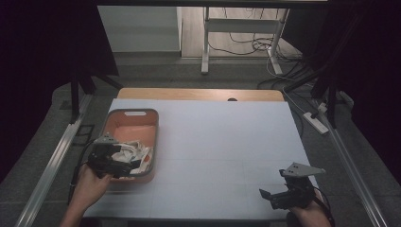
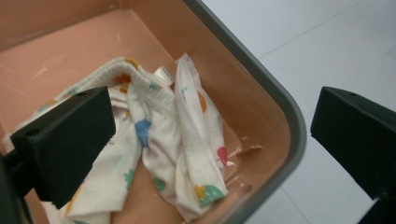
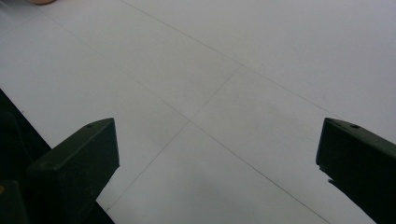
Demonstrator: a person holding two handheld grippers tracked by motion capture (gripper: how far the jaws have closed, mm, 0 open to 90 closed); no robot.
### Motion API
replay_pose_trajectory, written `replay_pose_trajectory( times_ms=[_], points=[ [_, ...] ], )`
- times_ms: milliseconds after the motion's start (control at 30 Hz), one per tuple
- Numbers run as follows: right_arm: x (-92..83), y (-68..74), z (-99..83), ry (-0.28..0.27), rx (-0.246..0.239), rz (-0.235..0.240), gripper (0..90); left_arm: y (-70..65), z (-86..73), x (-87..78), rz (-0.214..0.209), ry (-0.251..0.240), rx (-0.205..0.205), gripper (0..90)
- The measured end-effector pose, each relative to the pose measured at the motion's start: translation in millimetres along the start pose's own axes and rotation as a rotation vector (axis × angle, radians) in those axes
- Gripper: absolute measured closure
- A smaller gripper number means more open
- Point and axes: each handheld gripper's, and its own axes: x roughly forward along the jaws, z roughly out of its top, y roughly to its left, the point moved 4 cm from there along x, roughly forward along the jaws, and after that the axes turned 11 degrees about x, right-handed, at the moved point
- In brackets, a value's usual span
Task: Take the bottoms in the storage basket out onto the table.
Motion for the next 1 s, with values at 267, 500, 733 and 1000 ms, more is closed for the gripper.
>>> replay_pose_trajectory(
  times_ms=[267, 500, 733, 1000],
  points=[
    [0.4, 0.1, -0.1, 0.004, -0.006, -0.004, 0.0, 14.1, 6.9, 6.8, -0.040, 0.024, 0.003, 0.7],
    [0.4, 0.1, -0.1, 0.004, -0.005, -0.005, 0.0, 20.7, 12.5, 10.1, -0.046, 0.022, -0.004, 1.0],
    [0.6, 0.2, -0.2, 0.009, -0.010, -0.006, 0.0, 29.2, 17.8, 19.3, -0.008, 0.017, 0.002, 0.0],
    [1.0, 0.4, -0.2, 0.011, -0.011, -0.006, 0.0, 37.8, 21.2, 32.2, -0.027, 0.080, -0.054, 0.0]
  ],
)
